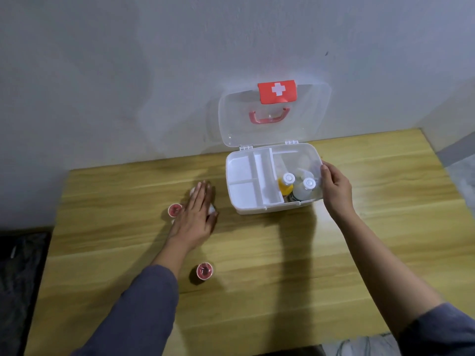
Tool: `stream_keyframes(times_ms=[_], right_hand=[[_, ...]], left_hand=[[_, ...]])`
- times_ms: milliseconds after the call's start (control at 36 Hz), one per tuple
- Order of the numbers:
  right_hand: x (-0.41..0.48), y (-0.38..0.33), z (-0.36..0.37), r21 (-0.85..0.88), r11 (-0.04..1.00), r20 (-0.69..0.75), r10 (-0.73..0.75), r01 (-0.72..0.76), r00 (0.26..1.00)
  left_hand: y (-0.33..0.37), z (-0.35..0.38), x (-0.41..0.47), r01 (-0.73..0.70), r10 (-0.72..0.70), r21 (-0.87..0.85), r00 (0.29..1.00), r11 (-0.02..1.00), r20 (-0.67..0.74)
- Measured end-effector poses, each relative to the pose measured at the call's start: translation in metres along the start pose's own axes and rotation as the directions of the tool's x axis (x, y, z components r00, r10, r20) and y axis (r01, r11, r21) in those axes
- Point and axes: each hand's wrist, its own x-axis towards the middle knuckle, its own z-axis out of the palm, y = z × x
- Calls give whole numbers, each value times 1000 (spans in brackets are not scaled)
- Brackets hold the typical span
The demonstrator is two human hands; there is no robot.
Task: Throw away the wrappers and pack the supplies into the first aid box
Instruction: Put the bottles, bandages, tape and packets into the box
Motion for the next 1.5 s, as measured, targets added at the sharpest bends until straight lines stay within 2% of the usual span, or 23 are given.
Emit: stream_keyframes(times_ms=[139,306,417,556,694,861,944,1000,1056,1111,1194,1306,1417,1500], right_hand=[[2,2,0,8,1000,-3,-2,2,1000],[2,3,0,27,1000,-4,-11,12,1000],[2,3,1,38,999,-13,-5,5,1000],[2,5,1,52,999,-11,-4,5,1000],[3,6,1,45,999,-1,-3,3,1000],[3,5,0,49,999,15,11,-12,1000],[3,2,-2,46,999,36,10,-11,999],[3,2,-4,49,999,60,18,-21,998],[3,3,-5,53,998,74,31,-35,997],[3,1,-7,54,997,91,41,-46,995],[2,-3,-10,47,997,113,48,-53,993],[4,-5,-14,35,998,149,43,-48,988],[6,-6,-18,20,999,183,30,-34,983],[8,-6,-20,15,999,202,25,-29,979]], left_hand=[[-5,-2,2,-56,60,-107,997,993,39],[-10,-5,4,-74,72,-156,997,985,-19],[-15,-6,12,-65,61,-93,997,994,-48],[-2,-7,10,-11,15,28,986,1000,-164],[8,-5,8,39,-60,-150,989,988,-136],[18,-9,3,121,-140,-159,983,980,-118],[24,-17,-3,237,-280,-252,948,938,-153],[30,-26,-10,285,-381,-355,893,891,-239],[41,-36,-15,264,-437,-458,839,849,-326],[56,-47,-19,177,-408,-492,813,852,-414],[82,-58,-19,61,-301,-476,842,877,-448],[109,-59,-11,23,-169,-362,910,932,-378],[121,-54,1,116,-162,-204,960,972,-227],[127,-51,4,155,-178,-122,962,980,-209]])
